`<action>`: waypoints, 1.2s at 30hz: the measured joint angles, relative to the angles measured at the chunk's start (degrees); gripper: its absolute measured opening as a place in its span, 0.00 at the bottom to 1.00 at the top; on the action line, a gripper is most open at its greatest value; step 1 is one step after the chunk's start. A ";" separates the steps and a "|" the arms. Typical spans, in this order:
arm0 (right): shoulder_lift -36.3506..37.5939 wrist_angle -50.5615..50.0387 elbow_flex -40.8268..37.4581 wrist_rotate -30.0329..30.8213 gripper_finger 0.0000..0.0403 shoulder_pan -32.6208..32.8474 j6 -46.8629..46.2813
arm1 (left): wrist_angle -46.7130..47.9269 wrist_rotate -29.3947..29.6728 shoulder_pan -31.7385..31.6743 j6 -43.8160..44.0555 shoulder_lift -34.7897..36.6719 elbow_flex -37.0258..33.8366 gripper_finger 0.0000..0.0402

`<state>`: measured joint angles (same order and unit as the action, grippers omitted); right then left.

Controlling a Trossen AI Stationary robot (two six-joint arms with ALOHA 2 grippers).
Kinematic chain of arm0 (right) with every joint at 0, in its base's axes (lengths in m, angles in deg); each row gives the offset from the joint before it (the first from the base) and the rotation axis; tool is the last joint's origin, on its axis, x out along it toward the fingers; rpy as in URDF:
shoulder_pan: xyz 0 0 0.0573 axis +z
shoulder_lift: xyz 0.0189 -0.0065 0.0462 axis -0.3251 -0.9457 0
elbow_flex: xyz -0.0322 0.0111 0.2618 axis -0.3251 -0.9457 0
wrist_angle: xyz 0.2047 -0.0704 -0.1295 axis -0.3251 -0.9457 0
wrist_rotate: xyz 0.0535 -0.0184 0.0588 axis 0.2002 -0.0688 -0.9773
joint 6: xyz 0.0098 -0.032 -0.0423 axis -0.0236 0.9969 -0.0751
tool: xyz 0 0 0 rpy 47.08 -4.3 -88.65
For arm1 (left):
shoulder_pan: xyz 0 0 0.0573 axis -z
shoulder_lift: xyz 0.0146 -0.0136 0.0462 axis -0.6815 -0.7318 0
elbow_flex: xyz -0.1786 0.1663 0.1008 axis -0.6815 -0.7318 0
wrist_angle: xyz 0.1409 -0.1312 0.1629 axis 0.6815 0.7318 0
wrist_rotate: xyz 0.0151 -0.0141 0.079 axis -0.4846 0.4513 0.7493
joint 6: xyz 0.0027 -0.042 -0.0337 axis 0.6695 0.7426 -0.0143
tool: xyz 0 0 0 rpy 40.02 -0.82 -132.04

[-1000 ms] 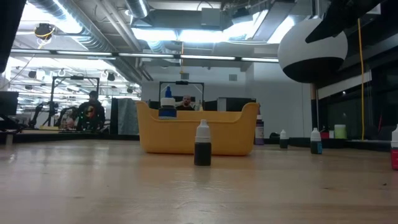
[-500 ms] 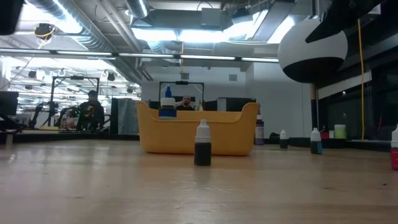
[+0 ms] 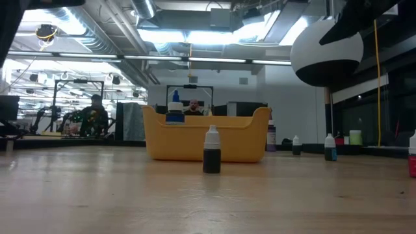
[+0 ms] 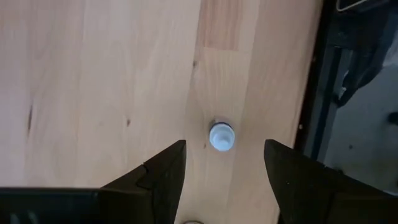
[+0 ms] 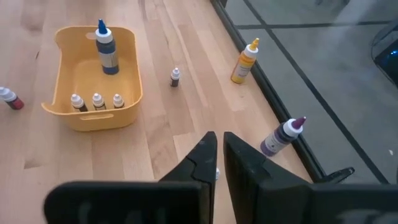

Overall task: Pick & Place food coloring
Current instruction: Put the black food coloring bottle into the yellow bin

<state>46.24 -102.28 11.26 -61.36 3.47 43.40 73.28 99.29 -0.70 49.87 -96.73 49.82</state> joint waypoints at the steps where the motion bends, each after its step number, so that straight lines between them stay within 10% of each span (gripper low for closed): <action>1: 0.00 -0.14 0.00 0.00 0.08 -0.02 0.00 | -0.46 0.00 -0.03 -0.08 -0.09 -0.16 0.52; 23: 0.00 -0.43 0.00 -0.02 0.08 -0.01 0.09 | -10.36 -2.14 -0.44 2.91 -0.44 -7.56 0.52; 36: -0.02 -0.42 0.00 -0.02 0.08 -0.02 0.17 | -10.58 -2.95 -0.46 2.54 -0.63 -7.56 0.30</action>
<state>46.22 -102.69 11.26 -61.38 3.44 43.57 62.70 96.34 -1.16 52.40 -97.37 42.26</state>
